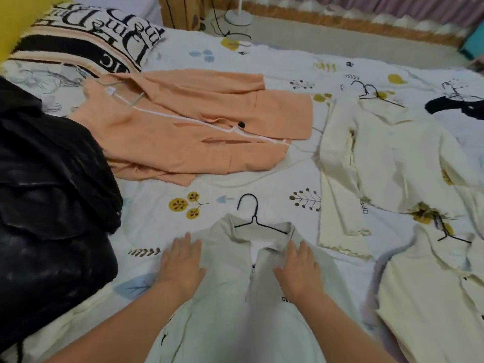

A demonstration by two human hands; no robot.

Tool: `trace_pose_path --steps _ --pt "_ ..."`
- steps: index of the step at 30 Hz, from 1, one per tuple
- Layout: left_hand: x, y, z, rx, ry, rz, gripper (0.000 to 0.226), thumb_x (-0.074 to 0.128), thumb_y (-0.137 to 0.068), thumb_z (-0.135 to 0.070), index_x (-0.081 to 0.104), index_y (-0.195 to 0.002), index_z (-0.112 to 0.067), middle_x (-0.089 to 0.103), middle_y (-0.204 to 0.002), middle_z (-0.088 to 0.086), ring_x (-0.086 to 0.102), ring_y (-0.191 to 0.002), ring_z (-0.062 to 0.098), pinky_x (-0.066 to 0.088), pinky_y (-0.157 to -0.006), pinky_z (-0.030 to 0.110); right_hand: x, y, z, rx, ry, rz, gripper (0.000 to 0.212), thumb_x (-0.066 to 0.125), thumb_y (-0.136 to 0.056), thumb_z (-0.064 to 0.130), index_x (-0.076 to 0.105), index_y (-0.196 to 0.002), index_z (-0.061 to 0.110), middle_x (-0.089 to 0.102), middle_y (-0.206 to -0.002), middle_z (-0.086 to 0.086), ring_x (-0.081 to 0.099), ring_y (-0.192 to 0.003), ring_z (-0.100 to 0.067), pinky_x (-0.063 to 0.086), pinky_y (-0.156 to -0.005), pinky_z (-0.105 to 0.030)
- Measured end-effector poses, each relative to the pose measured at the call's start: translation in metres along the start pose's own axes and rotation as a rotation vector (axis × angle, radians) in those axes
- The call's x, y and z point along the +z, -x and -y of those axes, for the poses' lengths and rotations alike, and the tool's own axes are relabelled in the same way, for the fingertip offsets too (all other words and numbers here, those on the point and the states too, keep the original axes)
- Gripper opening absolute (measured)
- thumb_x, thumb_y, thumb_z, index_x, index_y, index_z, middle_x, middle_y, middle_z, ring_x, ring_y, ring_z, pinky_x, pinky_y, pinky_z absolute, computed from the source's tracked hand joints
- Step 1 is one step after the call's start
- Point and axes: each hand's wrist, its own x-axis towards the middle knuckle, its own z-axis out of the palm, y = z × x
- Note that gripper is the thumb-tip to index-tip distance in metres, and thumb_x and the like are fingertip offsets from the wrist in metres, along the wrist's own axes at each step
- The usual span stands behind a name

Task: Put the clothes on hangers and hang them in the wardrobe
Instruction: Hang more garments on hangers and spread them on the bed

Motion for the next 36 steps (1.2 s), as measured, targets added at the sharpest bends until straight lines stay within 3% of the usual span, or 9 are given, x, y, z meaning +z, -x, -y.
trace_pose_path --steps 9,13,17,19,22,24,26,30,36 --pt "0.035 -0.073 0.0 -0.017 -0.075 -0.016 0.093 0.035 -0.088 -0.063 -0.026 -0.143 -0.018 -0.028 -0.152 0.009 -0.021 -0.141 0.034 -0.002 -0.115 0.052 0.038 -0.052 -0.003 -0.003 0.191 -0.031 0.104 0.061 -0.08 0.055 -0.005 -0.149 0.015 -0.001 -0.157 -0.007 -0.003 -0.146 -0.027 0.015 -0.114 -0.049" --pt "0.034 -0.07 -0.009 -0.029 -0.094 -0.095 0.089 0.046 -0.084 -0.063 0.005 -0.146 -0.015 -0.001 -0.155 0.011 -0.002 -0.143 0.035 0.01 -0.113 0.052 0.032 -0.059 -0.003 -0.016 0.168 -0.106 0.101 0.072 -0.067 0.056 0.017 -0.142 0.016 0.028 -0.139 -0.004 0.025 -0.132 -0.025 0.025 -0.109 -0.045" --pt "0.02 -0.054 -0.006 0.021 0.004 -0.215 0.059 0.063 -0.073 -0.059 0.04 -0.112 -0.02 0.042 -0.121 0.0 0.04 -0.118 0.019 0.029 -0.092 0.032 0.017 -0.047 -0.001 0.002 0.208 -0.061 0.104 0.074 -0.066 0.051 0.013 -0.142 0.016 0.03 -0.136 -0.005 0.028 -0.129 -0.027 0.017 -0.113 -0.047" --pt "0.011 -0.041 0.0 0.078 0.122 -0.197 0.038 0.062 -0.076 -0.056 0.039 -0.086 -0.028 0.05 -0.1 -0.006 0.049 -0.106 0.016 0.031 -0.08 0.027 0.006 -0.034 -0.004 -0.008 0.232 -0.111 0.076 0.07 -0.074 0.034 0.025 -0.133 0.016 0.036 -0.129 -0.006 0.032 -0.123 -0.027 0.023 -0.109 -0.043" --pt "-0.012 -0.013 0.003 0.131 0.288 -0.165 0.044 0.054 -0.084 -0.056 0.03 -0.06 -0.027 0.044 -0.064 -0.01 0.052 -0.077 0.014 0.03 -0.058 0.024 -0.015 -0.009 -0.008 -0.084 0.137 -0.314 0.047 0.075 -0.053 0.006 0.054 -0.095 0.01 0.058 -0.091 -0.008 0.056 -0.089 -0.027 0.039 -0.069 -0.032" --pt "-0.032 0.011 0.004 0.154 0.226 -0.253 0.048 0.048 -0.086 -0.059 0.029 -0.057 -0.025 0.041 -0.058 -0.008 0.045 -0.065 0.01 0.026 -0.05 0.018 -0.03 0.01 -0.012 -0.195 0.115 -0.335 0.06 0.076 -0.01 0.002 0.043 -0.057 0.02 0.043 -0.047 0.002 0.047 -0.045 -0.017 0.014 -0.045 -0.016" --pt "-0.052 0.037 0.004 0.167 0.185 -0.34 0.048 0.043 -0.088 -0.06 0.029 -0.058 -0.024 0.042 -0.058 -0.007 0.045 -0.065 0.011 0.027 -0.052 0.02 -0.049 0.026 -0.016 -0.283 0.103 -0.35 0.073 0.069 -0.005 0.001 0.026 -0.059 0.024 0.025 -0.039 0.003 0.026 -0.043 -0.01 -0.008 -0.051 -0.017" --pt "-0.096 0.087 0.002 0.138 0.234 -0.43 0.047 0.037 -0.09 -0.059 0.03 -0.059 -0.024 0.043 -0.059 -0.008 0.051 -0.072 0.013 0.028 -0.051 0.02 -0.107 0.075 -0.008 -0.266 -0.009 -0.338 0.031 0.05 -0.068 -0.005 0.038 -0.087 0.017 0.033 -0.072 0.006 0.036 -0.08 -0.019 0.022 -0.05 -0.022" --pt "-0.154 0.175 -0.006 0.06 0.254 -0.595 0.047 0.045 -0.091 -0.05 0.025 -0.055 -0.026 0.038 -0.054 -0.004 0.037 -0.057 0.012 0.023 -0.047 0.02 -0.178 0.139 -0.003 -0.322 -0.239 -0.281 0.06 0.046 -0.081 0.001 0.033 -0.136 0.023 0.044 -0.123 -0.002 0.046 -0.112 -0.018 0.041 -0.079 -0.026"
